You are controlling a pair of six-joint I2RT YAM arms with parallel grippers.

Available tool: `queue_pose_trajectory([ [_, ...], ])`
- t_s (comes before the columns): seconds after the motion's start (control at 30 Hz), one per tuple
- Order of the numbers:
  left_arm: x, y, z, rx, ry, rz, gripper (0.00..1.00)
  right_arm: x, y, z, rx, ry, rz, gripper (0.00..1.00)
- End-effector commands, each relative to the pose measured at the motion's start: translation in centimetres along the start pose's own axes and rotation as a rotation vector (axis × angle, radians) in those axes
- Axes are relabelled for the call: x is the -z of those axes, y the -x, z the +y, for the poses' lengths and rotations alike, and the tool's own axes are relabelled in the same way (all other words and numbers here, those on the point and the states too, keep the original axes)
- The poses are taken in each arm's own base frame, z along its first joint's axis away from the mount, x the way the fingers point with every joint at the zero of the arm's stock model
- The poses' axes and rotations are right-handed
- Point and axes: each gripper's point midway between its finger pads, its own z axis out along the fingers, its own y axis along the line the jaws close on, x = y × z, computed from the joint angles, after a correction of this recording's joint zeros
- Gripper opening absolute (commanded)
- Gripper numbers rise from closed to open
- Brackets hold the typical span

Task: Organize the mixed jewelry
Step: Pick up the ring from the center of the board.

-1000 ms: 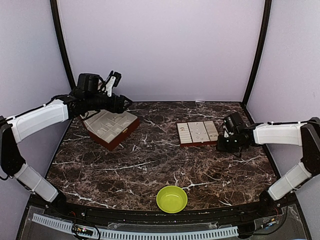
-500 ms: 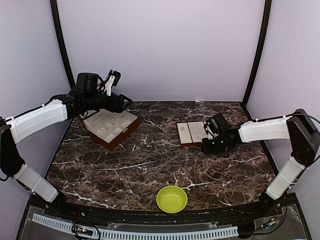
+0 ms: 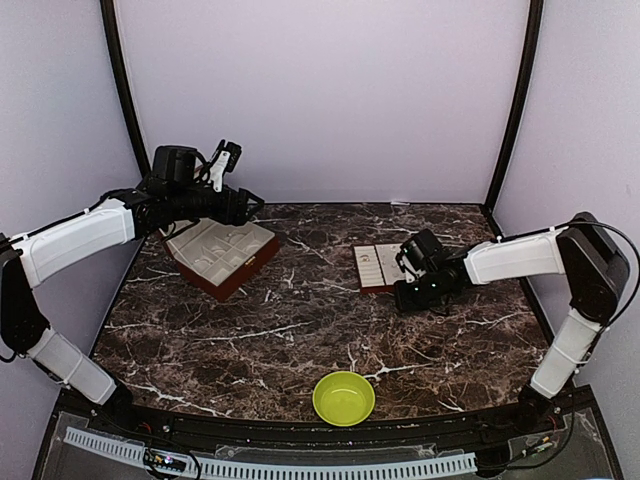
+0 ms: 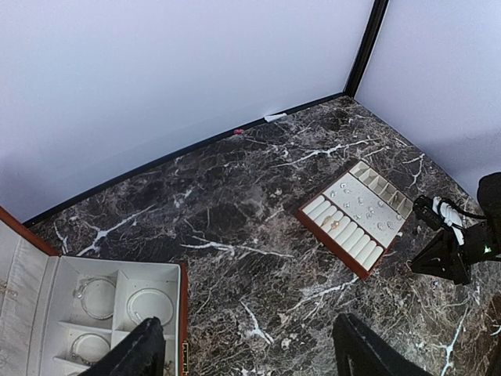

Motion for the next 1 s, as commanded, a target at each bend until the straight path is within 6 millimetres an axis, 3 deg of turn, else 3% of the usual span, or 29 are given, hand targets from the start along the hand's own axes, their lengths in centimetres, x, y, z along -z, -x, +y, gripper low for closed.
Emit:
queue_pose_trajectory([
  [0.0,0.6,0.5,-0.4,-0.002,-0.01,-0.024,0.77,-0.1,1.2,1.1,0.028,0.012,-0.028,0.09],
  [0.97,0.6,0.5,-0.5,0.003,-0.016,-0.022,0.77,-0.2,1.2,-0.1,0.048,-0.076,-0.03,0.11],
])
